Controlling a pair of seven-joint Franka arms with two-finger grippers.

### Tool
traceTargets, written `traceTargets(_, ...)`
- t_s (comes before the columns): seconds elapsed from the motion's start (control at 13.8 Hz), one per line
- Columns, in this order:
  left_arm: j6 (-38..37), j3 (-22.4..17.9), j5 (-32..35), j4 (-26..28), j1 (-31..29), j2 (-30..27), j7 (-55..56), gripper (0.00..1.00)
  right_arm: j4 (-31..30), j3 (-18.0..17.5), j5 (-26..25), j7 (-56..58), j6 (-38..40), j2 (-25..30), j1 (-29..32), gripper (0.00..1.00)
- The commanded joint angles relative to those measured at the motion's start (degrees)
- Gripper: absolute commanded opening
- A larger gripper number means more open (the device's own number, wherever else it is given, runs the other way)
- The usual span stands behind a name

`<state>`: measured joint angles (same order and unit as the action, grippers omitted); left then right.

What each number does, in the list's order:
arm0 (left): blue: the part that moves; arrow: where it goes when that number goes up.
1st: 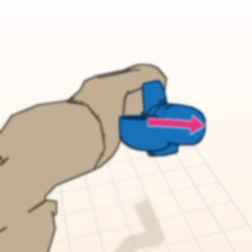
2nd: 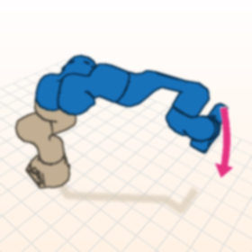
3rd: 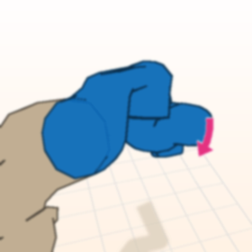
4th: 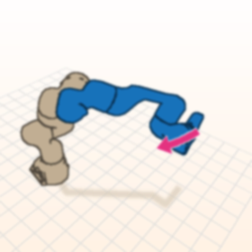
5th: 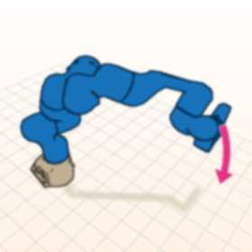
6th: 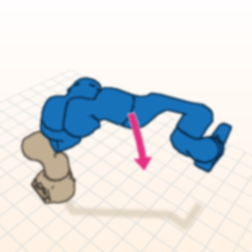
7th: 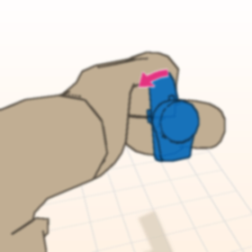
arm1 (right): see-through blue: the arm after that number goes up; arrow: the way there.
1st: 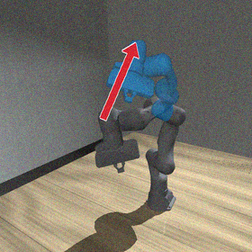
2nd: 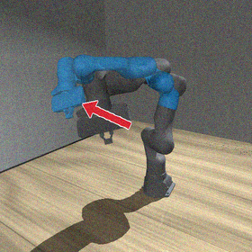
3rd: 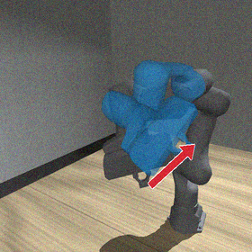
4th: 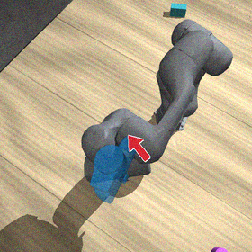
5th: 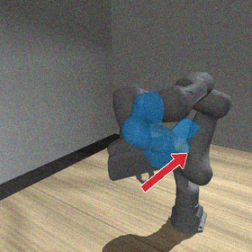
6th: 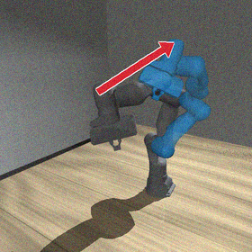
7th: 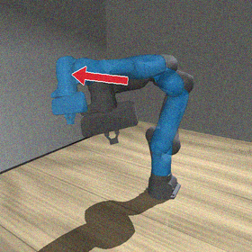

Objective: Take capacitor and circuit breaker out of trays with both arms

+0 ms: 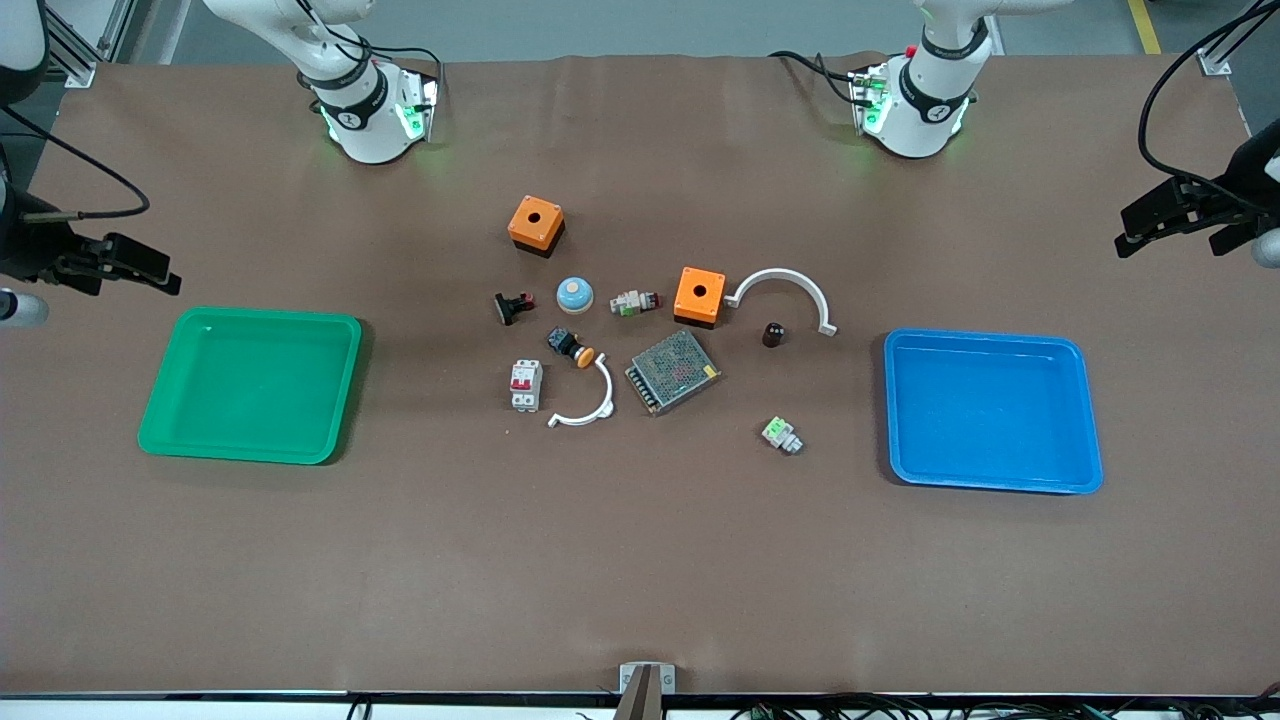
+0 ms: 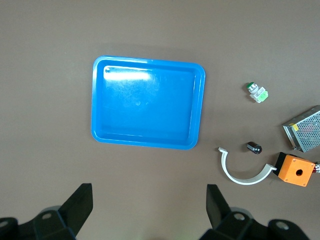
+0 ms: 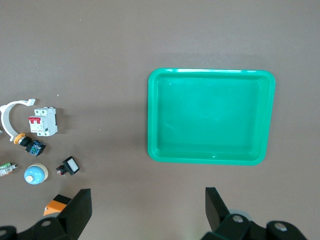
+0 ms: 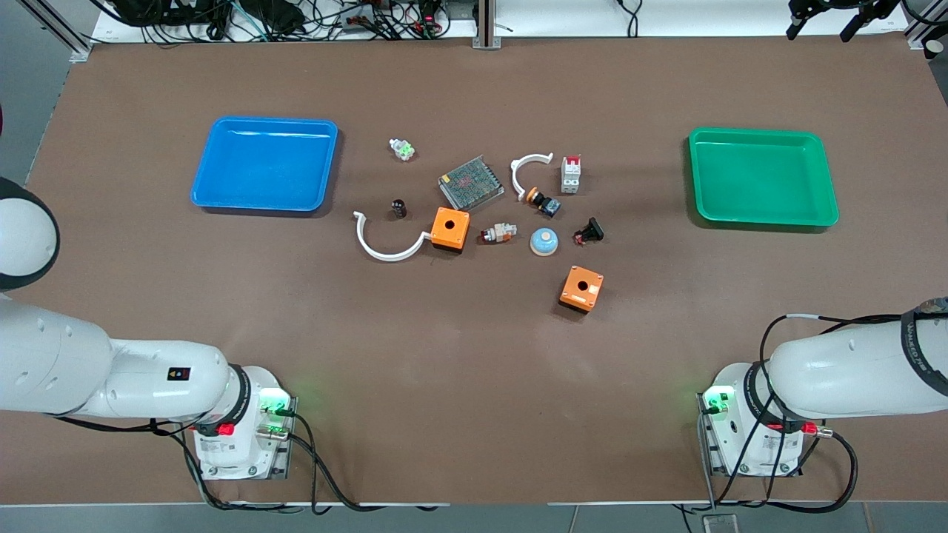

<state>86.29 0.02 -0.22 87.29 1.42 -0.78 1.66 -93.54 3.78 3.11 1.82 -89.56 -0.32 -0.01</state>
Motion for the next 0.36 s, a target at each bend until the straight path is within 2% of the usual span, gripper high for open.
traceTargets(0.0, -0.1, -0.1, -0.2, -0.7, 0.2, 0.2, -0.6, 1.00, -3.9, -0.7, -1.4, 0.7, -1.6, 3.9, 0.6, 1.00)
traceTargets(0.29, -0.2, -0.1, -0.2, -0.7, 0.2, 0.2, -0.3, 1.00, -4.1, -0.7, -2.2, 0.7, -2.4, 4.5, 0.3, 1.00)
